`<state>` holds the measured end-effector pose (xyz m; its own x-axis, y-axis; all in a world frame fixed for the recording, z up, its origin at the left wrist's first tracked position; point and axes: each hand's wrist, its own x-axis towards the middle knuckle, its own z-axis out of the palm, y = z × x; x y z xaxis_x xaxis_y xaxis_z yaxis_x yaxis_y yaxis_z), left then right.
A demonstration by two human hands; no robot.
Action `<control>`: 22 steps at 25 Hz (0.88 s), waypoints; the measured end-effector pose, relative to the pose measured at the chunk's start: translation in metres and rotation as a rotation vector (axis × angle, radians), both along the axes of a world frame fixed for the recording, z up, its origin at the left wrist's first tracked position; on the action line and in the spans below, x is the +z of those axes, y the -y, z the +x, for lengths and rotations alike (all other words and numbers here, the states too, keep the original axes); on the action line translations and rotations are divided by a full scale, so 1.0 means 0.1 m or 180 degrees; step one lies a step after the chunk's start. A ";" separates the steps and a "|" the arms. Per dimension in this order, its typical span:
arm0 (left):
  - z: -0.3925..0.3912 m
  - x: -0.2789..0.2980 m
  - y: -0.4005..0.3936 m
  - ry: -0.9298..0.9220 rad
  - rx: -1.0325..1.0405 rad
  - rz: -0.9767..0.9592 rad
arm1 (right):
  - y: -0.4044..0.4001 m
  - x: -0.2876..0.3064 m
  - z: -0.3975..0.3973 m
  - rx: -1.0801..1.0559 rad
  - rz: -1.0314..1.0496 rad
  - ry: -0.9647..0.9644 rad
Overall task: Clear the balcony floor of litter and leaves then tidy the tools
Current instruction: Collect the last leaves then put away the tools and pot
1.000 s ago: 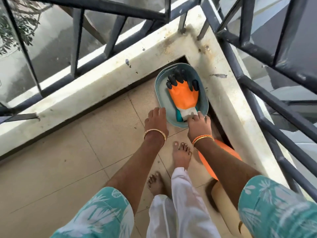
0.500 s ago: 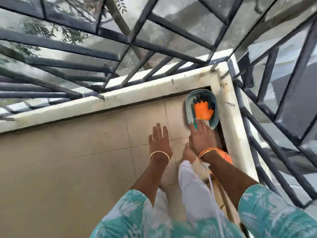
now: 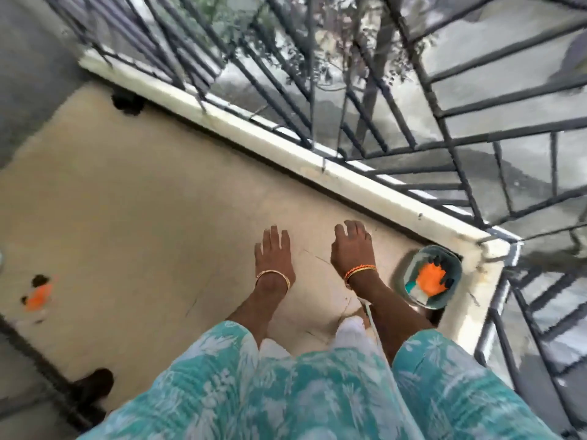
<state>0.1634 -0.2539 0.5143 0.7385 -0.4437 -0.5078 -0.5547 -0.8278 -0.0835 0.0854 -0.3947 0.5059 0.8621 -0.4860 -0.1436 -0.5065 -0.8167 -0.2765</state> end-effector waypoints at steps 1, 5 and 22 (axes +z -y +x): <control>0.06 0.12 -0.27 0.0049 0.0136 -0.0068 | -0.26 0.10 0.12 0.0145 -0.0026 0.0097; 0.23 0.41 -1.42 0.0280 0.0691 -0.0215 | -1.38 0.40 0.53 0.0733 -0.0028 0.0351; 0.96 0.56 -3.99 0.0378 0.3381 -0.0297 | -3.80 0.71 2.34 0.3054 0.0104 0.0669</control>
